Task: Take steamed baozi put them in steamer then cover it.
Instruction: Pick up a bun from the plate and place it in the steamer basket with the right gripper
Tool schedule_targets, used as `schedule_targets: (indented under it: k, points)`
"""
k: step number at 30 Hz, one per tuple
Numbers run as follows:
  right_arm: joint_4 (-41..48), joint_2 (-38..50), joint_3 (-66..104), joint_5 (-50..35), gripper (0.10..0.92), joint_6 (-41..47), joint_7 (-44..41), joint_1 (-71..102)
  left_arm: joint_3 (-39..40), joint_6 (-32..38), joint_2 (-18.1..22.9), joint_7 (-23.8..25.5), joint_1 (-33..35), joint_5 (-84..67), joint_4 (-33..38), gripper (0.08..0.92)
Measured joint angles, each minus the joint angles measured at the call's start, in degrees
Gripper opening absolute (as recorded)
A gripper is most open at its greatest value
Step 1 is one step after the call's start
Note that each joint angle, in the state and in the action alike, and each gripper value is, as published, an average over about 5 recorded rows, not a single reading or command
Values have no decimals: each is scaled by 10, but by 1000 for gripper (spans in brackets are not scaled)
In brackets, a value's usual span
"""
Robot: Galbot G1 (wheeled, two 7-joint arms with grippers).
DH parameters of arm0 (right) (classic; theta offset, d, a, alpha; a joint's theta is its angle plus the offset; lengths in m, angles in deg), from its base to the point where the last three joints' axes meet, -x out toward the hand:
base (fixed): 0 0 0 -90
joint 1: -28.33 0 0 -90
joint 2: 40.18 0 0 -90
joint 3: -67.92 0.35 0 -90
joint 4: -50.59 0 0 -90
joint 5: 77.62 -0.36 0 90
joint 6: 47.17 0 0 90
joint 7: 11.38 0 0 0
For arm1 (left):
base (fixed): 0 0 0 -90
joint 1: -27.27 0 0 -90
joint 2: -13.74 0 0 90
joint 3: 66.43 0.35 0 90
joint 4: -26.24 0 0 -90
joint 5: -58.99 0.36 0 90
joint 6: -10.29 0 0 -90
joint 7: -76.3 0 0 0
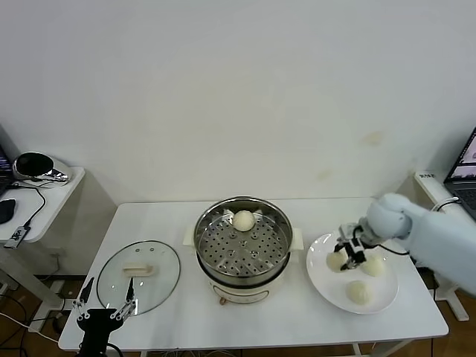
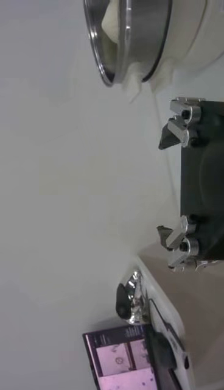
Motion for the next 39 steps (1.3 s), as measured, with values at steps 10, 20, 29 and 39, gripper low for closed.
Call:
schedule_targets:
  k: [10, 20, 29, 39]
  points:
    - [-36, -61, -110, -136, 543, 45, 9, -222, 2, 0, -7, 0, -3, -4, 3, 823]
    - [-9, -213, -148, -235, 552, 108, 55, -255, -1, 0, 2, -1, -5, -5, 6, 823]
    - [61, -339, -163, -263, 551, 144, 77, -207, -9, 1, 11, -1, 0, -4, 15, 823]
    - [132, -429, -165, -266, 560, 173, 99, -152, -7, 4, 14, -2, -2, -4, 11, 823]
